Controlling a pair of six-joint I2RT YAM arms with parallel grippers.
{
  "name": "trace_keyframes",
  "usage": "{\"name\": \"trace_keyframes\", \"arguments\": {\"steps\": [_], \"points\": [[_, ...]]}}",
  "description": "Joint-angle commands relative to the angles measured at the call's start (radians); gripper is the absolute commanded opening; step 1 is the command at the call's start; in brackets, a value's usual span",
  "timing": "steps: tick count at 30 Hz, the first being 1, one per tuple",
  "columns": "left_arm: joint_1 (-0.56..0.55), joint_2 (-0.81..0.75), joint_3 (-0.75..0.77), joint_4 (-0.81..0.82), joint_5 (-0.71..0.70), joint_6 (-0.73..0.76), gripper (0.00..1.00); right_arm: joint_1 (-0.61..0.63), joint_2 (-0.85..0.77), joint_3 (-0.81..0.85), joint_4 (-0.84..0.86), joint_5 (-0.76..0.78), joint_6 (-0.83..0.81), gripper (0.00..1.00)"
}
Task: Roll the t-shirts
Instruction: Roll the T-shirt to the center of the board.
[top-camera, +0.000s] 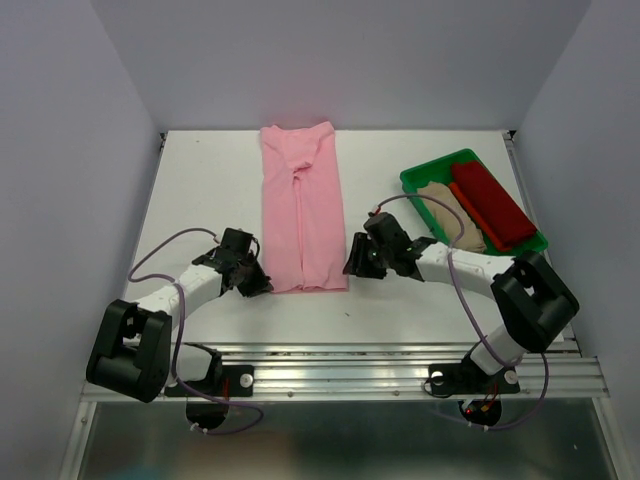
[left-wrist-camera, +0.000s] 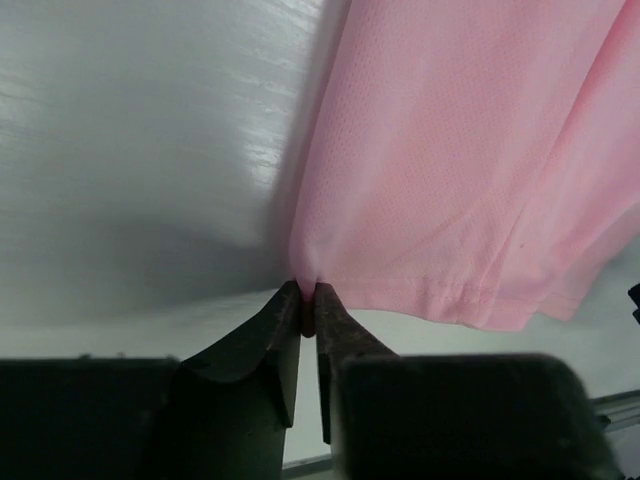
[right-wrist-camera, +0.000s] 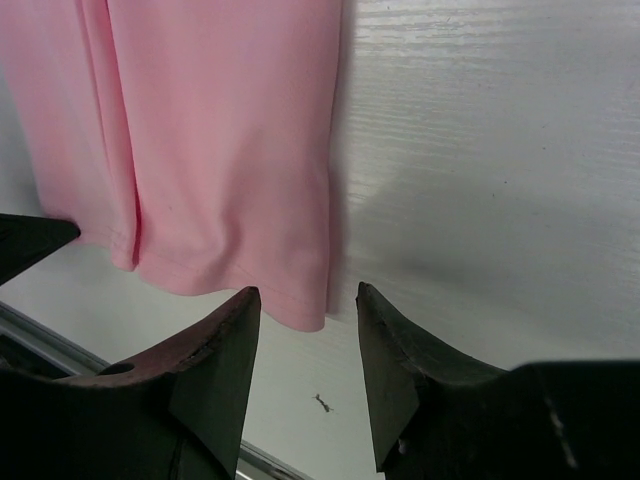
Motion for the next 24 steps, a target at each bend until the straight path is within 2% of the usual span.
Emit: {"name": "trace_keyframes", "arguments": {"steps": [1,2,3,9,17,20,23,24], "points": [[-0.004,0.002,-0.003,0.014,0.016,0.013,0.14,0.01,0.024,0.004,0.046,-0.031,0.024,0.5],[-0.002,0.001,-0.003,0.014,0.017,0.014,0.04,0.01,0.027,0.002,0.053,-0.037,0.025,0.5],[-0.004,-0.004,-0.003,0.012,0.019,0.014,0.01,0.019,0.029,-0.001,0.056,-0.042,0.028,0.5],[-0.002,-0.019,-0.008,0.009,0.022,0.013,0.0,0.048,0.05,-0.023,0.079,-0.054,0.048,0.5],[-0.004,-0.03,-0.016,0.01,0.021,0.01,0.0,0.048,0.089,-0.038,0.093,-0.04,0.058,0.44],[-0.004,-0.03,-0.013,0.009,0.022,0.008,0.0,0.048,0.086,-0.041,0.093,-0.03,0.058,0.36],[-0.002,-0.031,-0.005,0.006,0.022,0.008,0.0,0.048,0.07,-0.038,0.093,-0.016,0.059,0.24],[-0.004,-0.031,-0.002,0.001,0.022,0.01,0.0,0.048,0.061,-0.035,0.09,-0.013,0.059,0.17]]}}
